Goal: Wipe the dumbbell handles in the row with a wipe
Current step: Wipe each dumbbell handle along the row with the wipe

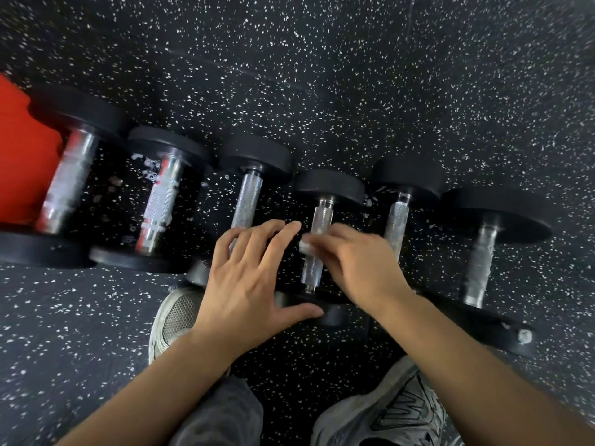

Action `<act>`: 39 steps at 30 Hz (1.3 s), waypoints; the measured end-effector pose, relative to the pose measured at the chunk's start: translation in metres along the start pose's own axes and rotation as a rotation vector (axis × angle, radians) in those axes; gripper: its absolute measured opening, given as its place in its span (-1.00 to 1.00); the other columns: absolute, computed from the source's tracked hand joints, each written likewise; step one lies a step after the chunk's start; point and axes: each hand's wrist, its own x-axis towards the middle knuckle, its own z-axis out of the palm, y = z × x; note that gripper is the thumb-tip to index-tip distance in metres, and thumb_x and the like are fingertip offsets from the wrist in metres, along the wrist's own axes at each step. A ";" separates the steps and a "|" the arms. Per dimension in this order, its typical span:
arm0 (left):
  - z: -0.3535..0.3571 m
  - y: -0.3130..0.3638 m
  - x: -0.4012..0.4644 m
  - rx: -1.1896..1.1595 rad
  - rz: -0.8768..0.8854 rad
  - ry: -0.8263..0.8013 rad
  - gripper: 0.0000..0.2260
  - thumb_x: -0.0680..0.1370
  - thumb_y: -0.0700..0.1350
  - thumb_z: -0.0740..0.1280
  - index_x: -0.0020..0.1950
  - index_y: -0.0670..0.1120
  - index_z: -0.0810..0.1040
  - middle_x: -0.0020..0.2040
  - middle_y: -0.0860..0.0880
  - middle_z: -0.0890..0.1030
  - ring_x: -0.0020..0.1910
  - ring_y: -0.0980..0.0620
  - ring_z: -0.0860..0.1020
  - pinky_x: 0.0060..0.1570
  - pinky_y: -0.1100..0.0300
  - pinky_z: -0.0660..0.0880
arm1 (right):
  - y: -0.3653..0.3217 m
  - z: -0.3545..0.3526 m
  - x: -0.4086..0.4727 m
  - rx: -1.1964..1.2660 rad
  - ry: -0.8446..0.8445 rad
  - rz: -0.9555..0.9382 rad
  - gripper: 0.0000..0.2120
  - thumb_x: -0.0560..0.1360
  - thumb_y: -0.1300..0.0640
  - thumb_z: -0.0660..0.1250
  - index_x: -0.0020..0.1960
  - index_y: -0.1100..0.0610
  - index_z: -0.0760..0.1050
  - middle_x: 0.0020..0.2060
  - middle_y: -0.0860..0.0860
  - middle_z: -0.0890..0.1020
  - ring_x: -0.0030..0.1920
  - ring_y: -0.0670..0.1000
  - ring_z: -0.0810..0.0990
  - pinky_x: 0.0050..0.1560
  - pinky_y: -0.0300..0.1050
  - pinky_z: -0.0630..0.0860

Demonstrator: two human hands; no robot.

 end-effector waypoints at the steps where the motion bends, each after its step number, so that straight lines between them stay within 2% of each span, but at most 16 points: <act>1: 0.000 0.000 0.000 -0.001 0.001 0.002 0.03 0.32 0.58 0.32 0.61 -0.03 0.30 0.47 -0.03 0.46 0.42 -0.05 0.46 0.52 -0.07 0.20 | -0.002 -0.001 -0.007 0.004 -0.077 -0.036 -0.69 0.65 -0.13 0.18 0.27 -0.12 0.61 -0.09 -0.10 0.65 -0.20 0.01 0.68 -0.18 -0.03 0.63; 3: 0.001 0.000 0.000 -0.007 0.003 0.004 0.04 0.31 0.57 0.35 0.61 -0.04 0.29 0.48 -0.03 0.45 0.43 -0.05 0.45 0.52 -0.07 0.20 | -0.001 -0.002 -0.019 0.021 -0.245 -0.063 -0.68 0.63 -0.14 0.18 0.31 -0.18 0.57 0.03 -0.14 0.66 -0.04 -0.02 0.69 -0.02 -0.06 0.62; 5: 0.001 0.001 0.000 -0.013 0.002 0.003 0.05 0.31 0.57 0.36 0.62 -0.03 0.27 0.49 -0.03 0.43 0.44 -0.05 0.44 0.53 -0.07 0.19 | 0.004 -0.006 -0.024 0.095 -0.280 -0.038 -0.70 0.64 -0.13 0.21 0.32 -0.19 0.56 0.08 -0.17 0.66 0.05 -0.07 0.67 0.07 -0.13 0.58; 8: 0.000 0.000 0.000 -0.028 -0.006 -0.002 0.05 0.32 0.56 0.36 0.63 -0.03 0.23 0.51 -0.05 0.41 0.44 -0.06 0.41 0.52 -0.05 0.15 | 0.011 -0.008 -0.010 0.147 -0.008 0.068 -0.68 0.63 -0.13 0.21 0.30 -0.14 0.59 -0.07 -0.15 0.67 -0.13 -0.11 0.64 -0.12 -0.19 0.57; 10: -0.001 0.000 0.000 -0.033 -0.011 -0.010 0.05 0.31 0.55 0.36 0.63 -0.02 0.21 0.51 -0.06 0.40 0.45 -0.07 0.41 0.52 -0.04 0.15 | 0.018 -0.007 0.007 0.077 0.162 0.150 -0.70 0.64 -0.11 0.22 0.28 -0.12 0.62 -0.14 -0.14 0.65 -0.20 -0.11 0.61 -0.25 -0.28 0.44; 12: -0.001 -0.001 -0.001 -0.030 -0.016 -0.024 0.05 0.32 0.55 0.35 0.63 -0.02 0.20 0.52 -0.06 0.39 0.45 -0.08 0.41 0.52 -0.07 0.16 | 0.023 -0.005 0.018 0.044 0.195 0.190 -0.72 0.64 -0.11 0.23 0.25 -0.12 0.63 -0.16 -0.12 0.65 -0.20 -0.06 0.64 -0.23 -0.23 0.45; 14: -0.002 -0.002 -0.001 -0.025 -0.025 -0.037 0.05 0.32 0.55 0.34 0.64 -0.02 0.19 0.52 -0.06 0.39 0.46 -0.08 0.40 0.51 -0.07 0.16 | 0.024 -0.002 0.017 0.045 0.125 0.160 -0.71 0.64 -0.13 0.21 0.25 -0.13 0.62 -0.13 -0.12 0.67 -0.16 -0.02 0.67 -0.16 -0.10 0.58; 16: -0.003 -0.001 -0.001 -0.023 -0.030 -0.043 0.05 0.32 0.56 0.33 0.64 -0.02 0.19 0.52 -0.07 0.38 0.46 -0.08 0.39 0.51 -0.04 0.14 | 0.020 0.000 0.009 0.084 0.031 0.101 -0.68 0.65 -0.17 0.16 0.26 -0.16 0.60 -0.10 -0.12 0.67 -0.12 -0.02 0.68 -0.12 0.00 0.62; 21: -0.004 0.000 0.001 -0.030 -0.030 -0.074 0.06 0.31 0.55 0.32 0.65 -0.01 0.16 0.54 -0.07 0.35 0.50 -0.10 0.37 0.52 -0.06 0.13 | 0.011 0.001 -0.017 0.138 -0.163 -0.038 -0.72 0.63 -0.13 0.25 0.25 -0.13 0.64 0.03 -0.15 0.71 -0.01 -0.05 0.70 -0.01 -0.04 0.63; 24: -0.006 -0.001 0.002 -0.018 -0.009 -0.069 0.05 0.31 0.53 0.32 0.64 -0.01 0.17 0.53 -0.08 0.36 0.48 -0.11 0.37 0.50 -0.04 0.11 | 0.008 -0.005 -0.021 0.149 -0.275 -0.078 -0.70 0.63 -0.15 0.21 0.27 -0.17 0.61 0.12 -0.18 0.69 0.11 -0.09 0.66 0.10 -0.07 0.59; 26: -0.008 -0.001 0.006 -0.001 0.023 -0.064 0.05 0.30 0.53 0.32 0.64 -0.02 0.19 0.52 -0.09 0.37 0.46 -0.13 0.39 0.49 -0.06 0.13 | 0.013 -0.016 -0.023 0.205 -0.210 -0.042 -0.67 0.62 -0.15 0.20 0.29 -0.16 0.61 0.06 -0.18 0.69 0.02 -0.17 0.65 0.04 -0.21 0.56; 28: -0.010 0.001 0.013 0.015 0.065 -0.062 0.06 0.30 0.54 0.32 0.64 -0.02 0.19 0.52 -0.09 0.36 0.44 -0.14 0.40 0.49 -0.10 0.15 | 0.029 -0.032 -0.026 0.273 -0.022 0.054 -0.70 0.62 -0.10 0.26 0.29 -0.12 0.62 0.02 -0.19 0.71 -0.08 -0.24 0.63 -0.01 -0.26 0.57; 30: -0.010 0.009 0.021 -0.004 0.089 -0.059 0.05 0.32 0.55 0.31 0.64 -0.01 0.19 0.52 -0.07 0.35 0.44 -0.13 0.40 0.51 -0.11 0.15 | 0.051 -0.049 -0.026 0.319 0.147 0.191 -0.73 0.62 -0.04 0.32 0.29 -0.10 0.62 0.06 -0.15 0.72 -0.01 -0.17 0.67 0.05 -0.10 0.62; 32: -0.007 0.022 0.032 -0.032 0.115 -0.056 0.04 0.34 0.56 0.30 0.65 -0.02 0.18 0.52 -0.07 0.36 0.46 -0.11 0.38 0.51 -0.09 0.15 | 0.074 -0.065 -0.026 0.279 0.219 0.321 -0.74 0.63 -0.04 0.32 0.29 -0.11 0.62 0.11 -0.13 0.72 0.08 -0.11 0.68 0.13 -0.01 0.61; 35: 0.004 0.046 0.046 -0.068 0.173 -0.075 0.02 0.37 0.55 0.29 0.65 -0.01 0.17 0.52 -0.06 0.35 0.47 -0.11 0.38 0.51 -0.12 0.20 | 0.104 -0.079 -0.023 0.102 0.154 0.422 -0.73 0.64 -0.09 0.28 0.30 -0.17 0.59 0.14 -0.12 0.71 0.12 -0.04 0.67 0.10 0.04 0.61; 39: 0.021 0.068 0.054 -0.026 0.223 -0.135 0.04 0.35 0.54 0.33 0.66 0.00 0.14 0.52 -0.06 0.35 0.49 -0.12 0.39 0.52 -0.17 0.22 | 0.115 -0.074 -0.015 -0.055 0.042 0.382 -0.74 0.65 -0.09 0.25 0.29 -0.19 0.59 0.08 -0.07 0.73 0.06 0.08 0.68 -0.01 0.06 0.61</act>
